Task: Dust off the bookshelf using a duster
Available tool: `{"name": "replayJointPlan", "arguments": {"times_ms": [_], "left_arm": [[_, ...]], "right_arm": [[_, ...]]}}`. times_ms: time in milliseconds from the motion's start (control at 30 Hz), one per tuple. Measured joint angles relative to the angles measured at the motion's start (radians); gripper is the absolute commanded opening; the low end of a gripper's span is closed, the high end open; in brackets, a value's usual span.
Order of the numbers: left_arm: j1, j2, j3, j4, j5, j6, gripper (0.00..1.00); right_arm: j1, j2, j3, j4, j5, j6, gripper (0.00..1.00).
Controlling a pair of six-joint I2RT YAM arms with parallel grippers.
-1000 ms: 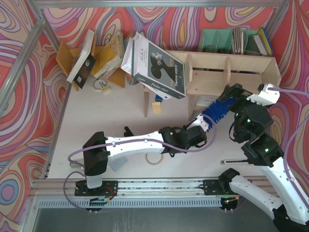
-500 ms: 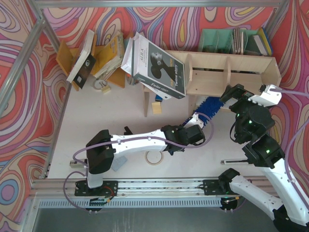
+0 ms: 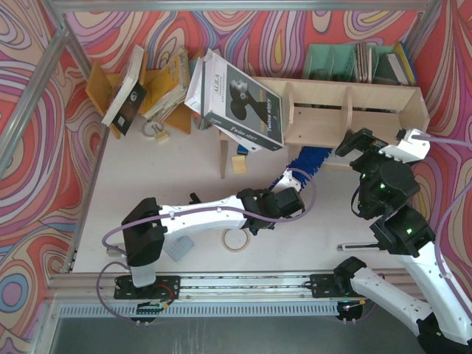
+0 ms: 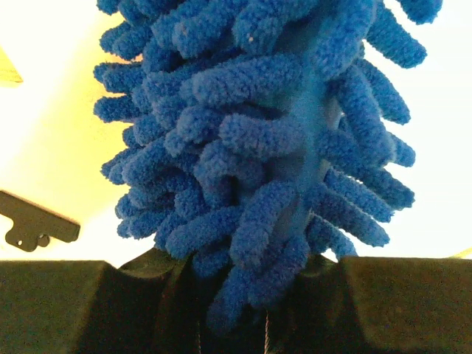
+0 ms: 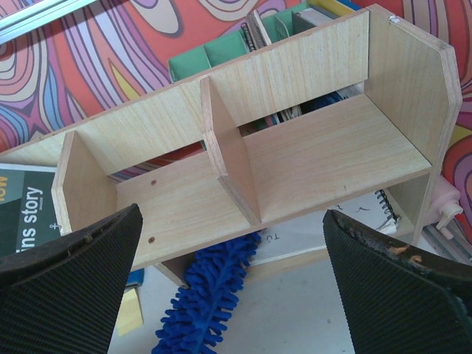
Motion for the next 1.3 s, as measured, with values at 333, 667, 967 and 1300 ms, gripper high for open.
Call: {"name": "replayJointPlan", "arguments": {"times_ms": [333,667,967,1300], "left_arm": [[-0.074,0.055,0.119,0.027,0.045,0.091,0.0],[-0.095,0.091,0.13,0.027,0.06,0.132,0.0],[-0.094,-0.042,-0.061,0.032,-0.035,0.018,0.0],[-0.092,-0.132,-0.158,0.065,-0.11,-0.13,0.0]], "right_arm": [[0.0,0.0,0.0,0.0,0.008,-0.002,0.99],[0.0,0.005,0.0,0.0,0.007,-0.002,0.99],[0.0,0.01,0.0,0.0,0.007,-0.002,0.99],[0.0,0.01,-0.001,0.0,0.007,-0.001,0.99]]}}
